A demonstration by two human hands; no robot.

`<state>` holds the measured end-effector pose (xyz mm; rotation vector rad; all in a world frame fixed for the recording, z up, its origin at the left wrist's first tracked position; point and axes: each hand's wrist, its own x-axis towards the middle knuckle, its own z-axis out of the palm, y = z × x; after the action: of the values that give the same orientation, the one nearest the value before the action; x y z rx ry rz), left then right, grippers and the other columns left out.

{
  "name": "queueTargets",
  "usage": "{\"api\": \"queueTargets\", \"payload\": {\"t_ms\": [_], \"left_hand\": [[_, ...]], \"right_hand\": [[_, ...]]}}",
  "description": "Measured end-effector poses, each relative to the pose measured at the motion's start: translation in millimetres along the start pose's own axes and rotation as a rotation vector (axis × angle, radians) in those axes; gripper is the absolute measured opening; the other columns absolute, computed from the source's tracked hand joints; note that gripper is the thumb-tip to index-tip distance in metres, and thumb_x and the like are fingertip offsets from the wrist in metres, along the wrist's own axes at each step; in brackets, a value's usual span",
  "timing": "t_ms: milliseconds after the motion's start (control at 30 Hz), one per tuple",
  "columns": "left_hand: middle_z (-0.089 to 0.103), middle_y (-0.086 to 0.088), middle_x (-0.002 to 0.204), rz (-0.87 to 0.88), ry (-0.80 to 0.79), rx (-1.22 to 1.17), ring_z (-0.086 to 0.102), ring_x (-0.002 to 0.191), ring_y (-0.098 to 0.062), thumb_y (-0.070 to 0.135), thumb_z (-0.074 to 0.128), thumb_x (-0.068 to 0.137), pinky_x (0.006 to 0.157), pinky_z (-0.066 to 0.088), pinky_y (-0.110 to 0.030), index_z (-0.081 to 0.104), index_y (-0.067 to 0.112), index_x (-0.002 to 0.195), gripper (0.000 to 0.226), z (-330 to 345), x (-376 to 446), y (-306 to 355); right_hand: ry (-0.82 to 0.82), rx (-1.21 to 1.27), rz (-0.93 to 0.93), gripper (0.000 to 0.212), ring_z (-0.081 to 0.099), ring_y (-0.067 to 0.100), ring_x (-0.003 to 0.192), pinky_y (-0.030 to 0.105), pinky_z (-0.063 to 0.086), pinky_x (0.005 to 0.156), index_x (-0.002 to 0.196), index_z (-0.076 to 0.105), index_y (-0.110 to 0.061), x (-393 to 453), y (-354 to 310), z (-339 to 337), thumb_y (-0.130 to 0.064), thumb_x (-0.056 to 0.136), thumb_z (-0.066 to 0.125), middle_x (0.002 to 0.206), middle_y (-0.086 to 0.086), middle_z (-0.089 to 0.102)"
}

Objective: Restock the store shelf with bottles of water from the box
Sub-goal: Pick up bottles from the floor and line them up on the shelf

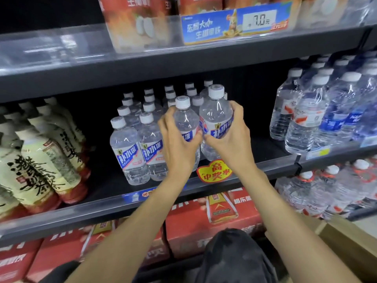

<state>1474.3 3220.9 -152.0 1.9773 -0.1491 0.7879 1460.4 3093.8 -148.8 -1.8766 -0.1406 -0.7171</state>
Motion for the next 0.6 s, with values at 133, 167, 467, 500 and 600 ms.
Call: {"api": "queueTargets", "payload": {"t_ms": [133, 167, 467, 500, 600], "left_hand": [[0.031, 0.004, 0.144, -0.048, -0.028, 0.044, 0.032, 0.112, 0.007, 0.023, 0.077, 0.077, 0.088, 0.033, -0.026, 0.031, 0.027, 0.142, 0.079, 6.2, -2.7, -2.4], [0.031, 0.004, 0.144, -0.058, -0.029, 0.061, 0.035, 0.116, 0.002, 0.023, 0.077, 0.077, 0.088, 0.033, -0.027, 0.031, 0.028, 0.142, 0.08, 7.9, -2.9, -3.4], [0.027, 0.004, 0.142, -0.118, -0.063, 0.043, 0.044, 0.124, -0.017, 0.025, 0.077, 0.076, 0.078, 0.038, -0.029, 0.027, 0.031, 0.141, 0.082, 24.3, -10.7, -13.2], [0.027, 0.005, 0.142, -0.113, -0.054, 0.048, 0.044, 0.125, -0.017, 0.027, 0.077, 0.076, 0.078, 0.038, -0.029, 0.027, 0.031, 0.141, 0.082, 26.2, -11.2, -13.4], [0.026, 0.005, 0.142, -0.113, -0.03, 0.051, 0.043, 0.126, -0.017, 0.032, 0.077, 0.076, 0.078, 0.039, -0.028, 0.025, 0.03, 0.142, 0.084, 29.5, -11.8, -14.3]], "right_hand": [[-0.017, -0.032, 0.042, 0.082, 0.061, -0.002, 0.104, 0.03, 0.054, 0.089, 0.133, 0.033, -0.035, -0.5, 12.7, 3.3, -0.03, 0.067, 0.082, 0.118, -0.018, 0.06], [-0.023, -0.034, 0.053, 0.083, 0.062, -0.001, 0.104, 0.03, 0.054, 0.09, 0.133, 0.033, -0.035, -0.4, 15.5, 4.2, -0.029, 0.067, 0.082, 0.118, -0.018, 0.06], [-0.031, -0.068, 0.124, 0.081, 0.063, -0.001, 0.099, 0.036, 0.054, 0.09, 0.13, 0.034, -0.039, -3.3, 33.3, 3.9, -0.031, 0.066, 0.082, 0.108, -0.023, 0.062], [-0.032, -0.072, 0.127, 0.081, 0.063, 0.0, 0.101, 0.038, 0.054, 0.09, 0.131, 0.034, -0.038, -4.3, 35.0, 3.2, -0.032, 0.066, 0.083, 0.11, -0.022, 0.062], [-0.03, -0.065, 0.134, 0.083, 0.063, 0.003, 0.105, 0.041, 0.053, 0.092, 0.134, 0.034, -0.036, -5.5, 38.1, 1.2, -0.034, 0.066, 0.083, 0.116, -0.017, 0.063]]}}
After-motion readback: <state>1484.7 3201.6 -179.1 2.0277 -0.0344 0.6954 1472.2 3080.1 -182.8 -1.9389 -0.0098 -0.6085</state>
